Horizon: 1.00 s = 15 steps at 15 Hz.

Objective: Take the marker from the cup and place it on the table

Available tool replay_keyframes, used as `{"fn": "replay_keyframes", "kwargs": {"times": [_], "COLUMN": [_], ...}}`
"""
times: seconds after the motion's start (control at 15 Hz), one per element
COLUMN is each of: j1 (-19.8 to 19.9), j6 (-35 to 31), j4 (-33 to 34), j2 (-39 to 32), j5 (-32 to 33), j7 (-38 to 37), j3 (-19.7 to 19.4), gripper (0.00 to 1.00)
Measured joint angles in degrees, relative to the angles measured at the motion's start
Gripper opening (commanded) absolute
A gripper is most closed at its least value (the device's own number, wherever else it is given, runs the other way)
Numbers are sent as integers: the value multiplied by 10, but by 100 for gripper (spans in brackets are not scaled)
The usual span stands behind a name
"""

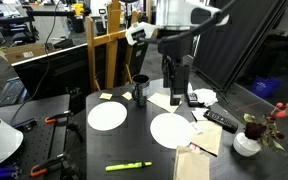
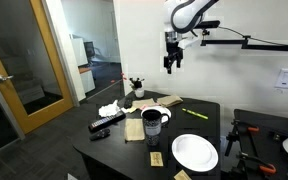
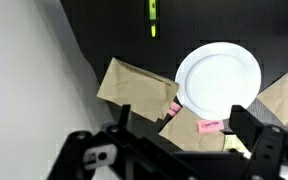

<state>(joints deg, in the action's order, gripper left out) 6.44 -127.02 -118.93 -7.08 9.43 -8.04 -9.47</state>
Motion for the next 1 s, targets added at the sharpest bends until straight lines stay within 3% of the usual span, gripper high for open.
{"fn": "replay_keyframes", "kwargs": {"times": [0.73,1.0], "j1": [-4,-4], "j6": [-2,-1], "j4": [-108,-112], "j2": [185,189], "j5": [26,26], "j7": [0,0], "j3": [27,28], "gripper": [100,100]}}
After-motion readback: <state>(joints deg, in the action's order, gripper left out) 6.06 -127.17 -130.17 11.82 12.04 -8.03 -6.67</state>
